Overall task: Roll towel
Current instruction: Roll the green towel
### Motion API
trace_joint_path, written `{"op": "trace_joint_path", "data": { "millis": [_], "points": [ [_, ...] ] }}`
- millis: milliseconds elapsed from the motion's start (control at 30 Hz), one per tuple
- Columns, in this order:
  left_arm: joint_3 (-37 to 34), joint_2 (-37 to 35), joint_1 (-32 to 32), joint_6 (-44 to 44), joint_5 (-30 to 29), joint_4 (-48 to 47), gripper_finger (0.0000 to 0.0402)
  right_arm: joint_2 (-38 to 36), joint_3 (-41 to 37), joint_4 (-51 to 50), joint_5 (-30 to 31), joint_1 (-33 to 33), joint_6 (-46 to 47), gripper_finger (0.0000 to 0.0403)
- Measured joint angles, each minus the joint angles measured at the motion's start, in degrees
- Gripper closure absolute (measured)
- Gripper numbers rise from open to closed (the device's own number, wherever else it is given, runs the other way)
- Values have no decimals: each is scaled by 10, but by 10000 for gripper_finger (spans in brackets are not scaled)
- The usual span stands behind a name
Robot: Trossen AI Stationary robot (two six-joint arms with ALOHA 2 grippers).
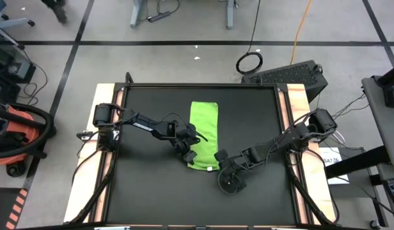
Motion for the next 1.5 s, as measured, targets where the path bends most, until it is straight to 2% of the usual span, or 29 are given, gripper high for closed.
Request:
{"op": "trace_joint_path", "data": {
  "millis": [367, 567, 1300, 1500],
  "points": [
    [0, 0, 1, -1, 0, -2, 400, 41, 0, 8, 6, -12, 2, 271],
    [0, 0, 1, -1, 0, -2, 400, 39, 0, 21, 46, -12, 1, 271],
    [0, 0, 1, 0, 11, -2, 400, 38, 0, 19, 94, -27, 6, 271],
    [-1, 0, 1, 0, 13, 0, 399, 40, 0, 10, 91, -47, 18, 271]
  ]
}}
